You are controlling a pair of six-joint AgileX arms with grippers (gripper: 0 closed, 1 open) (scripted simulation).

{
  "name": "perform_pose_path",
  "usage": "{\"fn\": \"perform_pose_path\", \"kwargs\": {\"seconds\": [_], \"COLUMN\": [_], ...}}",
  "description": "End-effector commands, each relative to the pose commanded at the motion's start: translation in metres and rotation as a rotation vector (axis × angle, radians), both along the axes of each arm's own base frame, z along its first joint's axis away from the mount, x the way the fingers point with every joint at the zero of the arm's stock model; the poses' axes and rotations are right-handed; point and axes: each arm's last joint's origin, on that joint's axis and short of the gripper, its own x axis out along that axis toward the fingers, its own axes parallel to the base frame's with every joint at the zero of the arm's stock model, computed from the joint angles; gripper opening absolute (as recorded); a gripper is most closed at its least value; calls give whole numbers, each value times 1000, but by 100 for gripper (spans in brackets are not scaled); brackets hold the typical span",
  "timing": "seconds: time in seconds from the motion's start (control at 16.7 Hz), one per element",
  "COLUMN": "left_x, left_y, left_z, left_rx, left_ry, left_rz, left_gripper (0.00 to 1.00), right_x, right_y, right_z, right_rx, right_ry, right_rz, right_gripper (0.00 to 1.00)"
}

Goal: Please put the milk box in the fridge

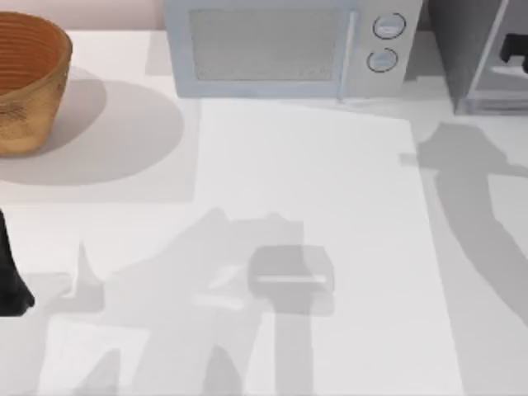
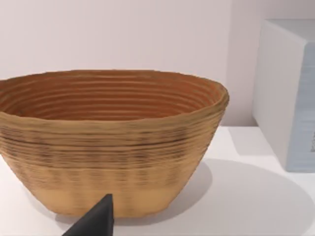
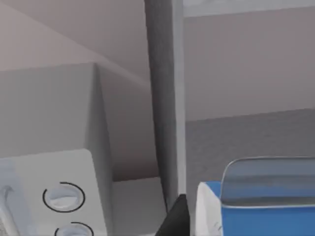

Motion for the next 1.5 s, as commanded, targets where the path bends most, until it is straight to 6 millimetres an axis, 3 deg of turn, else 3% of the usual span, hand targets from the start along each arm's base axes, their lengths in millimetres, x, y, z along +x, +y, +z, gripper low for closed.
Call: {"fn": "perform_pose_path", "kwargs": {"seconds": [0.18, 0.3, 0.48, 0.66, 0.84, 1.26, 1.5], "left_x": [0, 0, 0, 0, 0, 0, 0], "left_y": [0, 0, 0, 0, 0, 0, 0], "left_z": [0, 0, 0, 0, 0, 0, 0], "left_rx": [0, 0, 0, 0, 0, 0, 0], "left_ry": [0, 0, 0, 0, 0, 0, 0], "left_rz": [0, 0, 0, 0, 0, 0, 0], "left_gripper": [100, 100, 100, 100, 100, 100, 100], "right_x": [-73, -110, -139, -150, -152, -151, -145], "right_y": [-41, -57, -68, -72, -73, -73, -75], "right_z": [-3, -27, -71, -107, -125, -124, -102], "right_rx": [33, 30, 2, -36, -62, -63, -69], "right_ry": [-104, -139, -154, -154, -155, -154, -176], "right_rz": [10, 20, 48, 87, 117, 117, 107], "right_gripper": [0, 0, 0, 0, 0, 0, 0]}}
